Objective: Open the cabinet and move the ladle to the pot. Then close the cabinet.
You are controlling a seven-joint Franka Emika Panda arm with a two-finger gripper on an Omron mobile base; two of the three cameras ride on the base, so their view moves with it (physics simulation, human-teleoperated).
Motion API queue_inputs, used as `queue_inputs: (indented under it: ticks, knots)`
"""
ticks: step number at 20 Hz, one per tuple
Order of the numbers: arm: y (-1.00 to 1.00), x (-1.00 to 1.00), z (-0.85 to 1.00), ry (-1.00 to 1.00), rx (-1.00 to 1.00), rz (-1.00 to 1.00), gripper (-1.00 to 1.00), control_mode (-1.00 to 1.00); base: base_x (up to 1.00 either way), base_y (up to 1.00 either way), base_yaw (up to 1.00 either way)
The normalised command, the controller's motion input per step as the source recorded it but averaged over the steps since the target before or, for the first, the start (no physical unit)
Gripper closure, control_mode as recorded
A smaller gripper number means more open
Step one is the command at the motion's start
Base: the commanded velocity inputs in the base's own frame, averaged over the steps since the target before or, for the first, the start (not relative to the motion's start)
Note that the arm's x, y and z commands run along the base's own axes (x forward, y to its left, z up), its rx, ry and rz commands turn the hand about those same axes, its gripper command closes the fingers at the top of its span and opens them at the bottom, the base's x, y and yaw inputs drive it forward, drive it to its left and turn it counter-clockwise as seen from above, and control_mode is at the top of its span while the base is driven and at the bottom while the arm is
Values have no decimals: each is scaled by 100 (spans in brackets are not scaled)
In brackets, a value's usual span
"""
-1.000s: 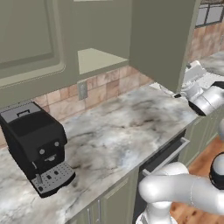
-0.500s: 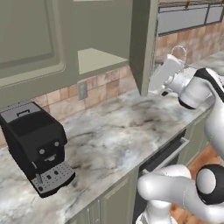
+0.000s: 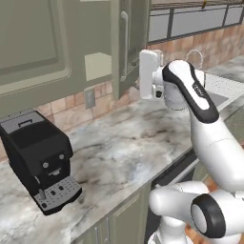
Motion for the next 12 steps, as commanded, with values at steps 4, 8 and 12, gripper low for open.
queue_inputs:
  ticks: [4, 8, 12]
  knots:
    - [93, 69, 0, 21, -34, -36, -100, -100, 0, 0, 0]
    - [37, 85, 1, 20, -24, -35, -100, -100, 0, 0, 0]
    - [20, 71, 3, 14, -18, -30, -100, -100, 0, 0, 0]
